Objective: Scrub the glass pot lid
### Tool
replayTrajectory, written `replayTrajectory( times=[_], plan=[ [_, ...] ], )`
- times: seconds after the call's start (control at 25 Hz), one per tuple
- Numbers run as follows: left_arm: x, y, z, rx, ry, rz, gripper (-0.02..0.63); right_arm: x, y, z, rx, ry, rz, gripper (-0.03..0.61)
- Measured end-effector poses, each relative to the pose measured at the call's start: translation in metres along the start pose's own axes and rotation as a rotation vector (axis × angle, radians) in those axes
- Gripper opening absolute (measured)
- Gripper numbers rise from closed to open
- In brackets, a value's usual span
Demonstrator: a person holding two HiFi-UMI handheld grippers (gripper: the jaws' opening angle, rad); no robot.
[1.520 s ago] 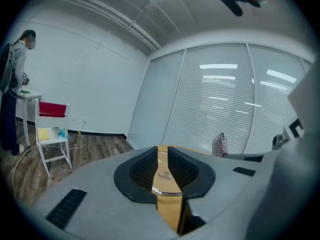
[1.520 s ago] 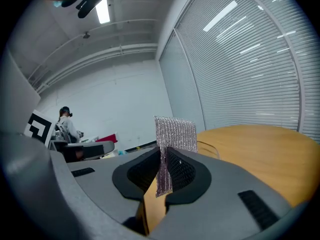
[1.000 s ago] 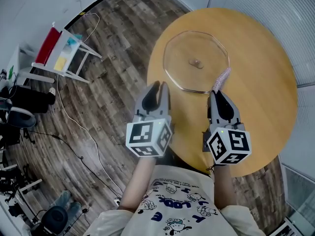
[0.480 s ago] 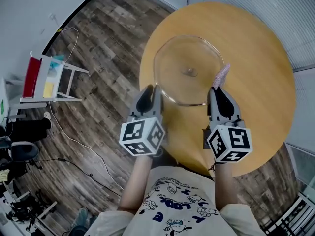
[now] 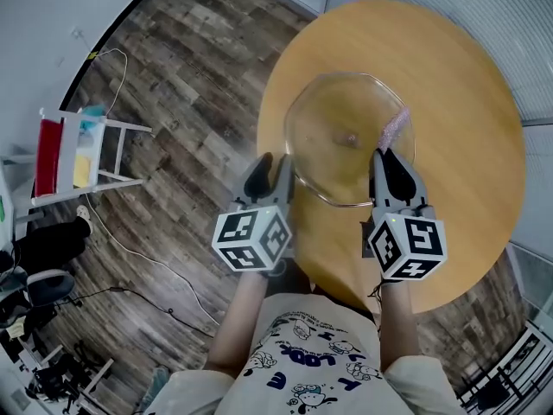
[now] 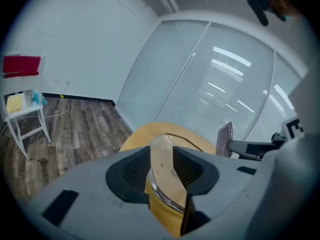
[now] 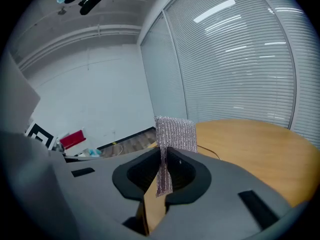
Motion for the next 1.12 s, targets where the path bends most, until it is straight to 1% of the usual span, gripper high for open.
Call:
replayTrajectory(
  times=[0.2, 0.4, 0.64, 0.84, 1.12],
  plan=[
    [0.022, 0.005, 0.01, -0.032, 0.04, 0.079, 0.137, 0.025, 0.001, 0.005, -0.025, 0.018, 0.052, 0.055],
    [0.037, 0.011, 0.014, -0.046, 0.075, 0.135, 0.144, 0.044, 0.006, 0.015, -0.04, 0.012, 0.097, 0.055],
    [0.052, 0.018, 0.018, -0.042, 0.117, 0.203, 0.15, 0.066, 0.015, 0.031, -0.059, -0.052, 0.167, 0.055],
    [0.06, 0.019, 0.021, -0.045, 0.134, 0.237, 0.15, 0.081, 0.026, 0.038, -0.048, -0.091, 0.244, 0.055],
    [0.069, 0.021, 0.015, -0.065, 0.193, 0.265, 0.15, 0.098, 0.036, 0.042, -0.075, -0.124, 0.324, 0.055]
  ],
)
Point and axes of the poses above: the fingertips, and each gripper's own axes: x forward along the fingers, z to its left, y out of its underside, the point moved 7 cm from there along -x, backward along the fingers, and after that the axes turned 12 degrees about -y, right-handed, at the moved point
